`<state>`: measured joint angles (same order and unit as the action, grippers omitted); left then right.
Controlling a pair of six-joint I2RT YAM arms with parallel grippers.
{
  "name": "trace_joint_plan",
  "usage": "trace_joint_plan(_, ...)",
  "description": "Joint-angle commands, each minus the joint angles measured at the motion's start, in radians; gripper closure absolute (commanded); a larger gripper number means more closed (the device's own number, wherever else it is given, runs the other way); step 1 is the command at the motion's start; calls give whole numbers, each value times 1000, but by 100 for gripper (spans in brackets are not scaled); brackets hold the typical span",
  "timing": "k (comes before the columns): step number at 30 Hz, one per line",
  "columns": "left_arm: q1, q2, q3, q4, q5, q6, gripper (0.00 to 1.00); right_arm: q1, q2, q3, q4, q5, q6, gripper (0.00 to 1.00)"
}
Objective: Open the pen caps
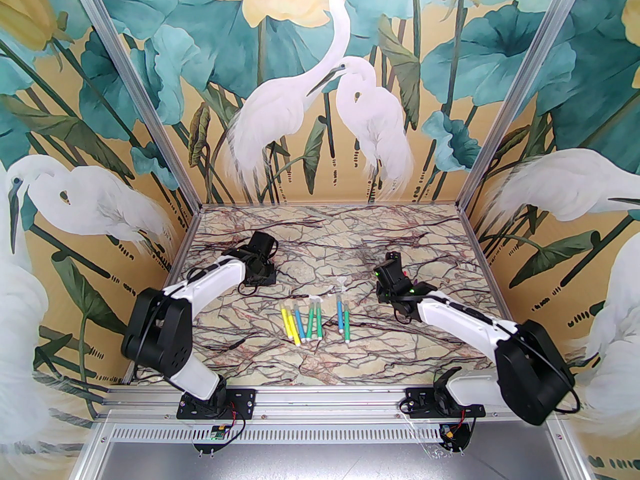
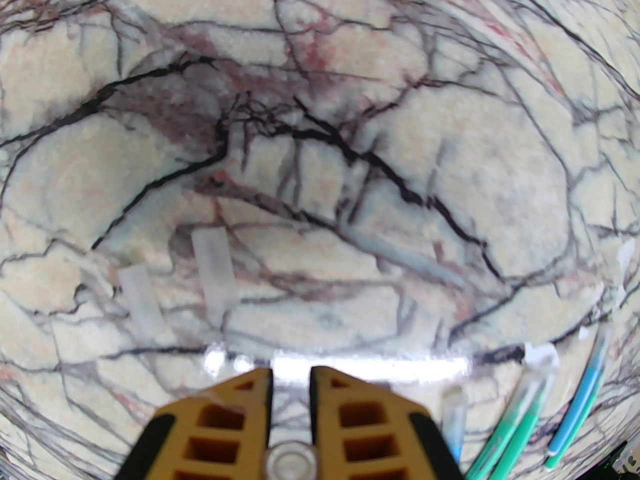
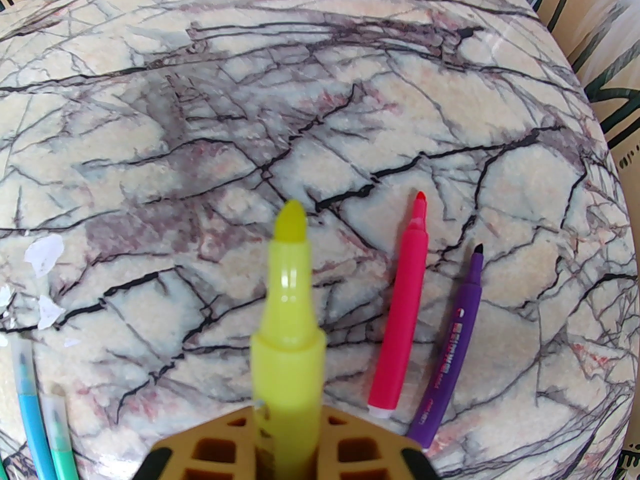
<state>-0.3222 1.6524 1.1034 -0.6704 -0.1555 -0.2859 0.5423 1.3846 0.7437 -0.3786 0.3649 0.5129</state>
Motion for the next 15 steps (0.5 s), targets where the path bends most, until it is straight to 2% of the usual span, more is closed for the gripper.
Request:
trace_joint_plan(1,17,32,35,30,24,15,100,-16,36,35,27,-13,21,100)
trace_joint_plan(15,39,139,69,69,55,19,99,-90,183,60,73,-23,57,100)
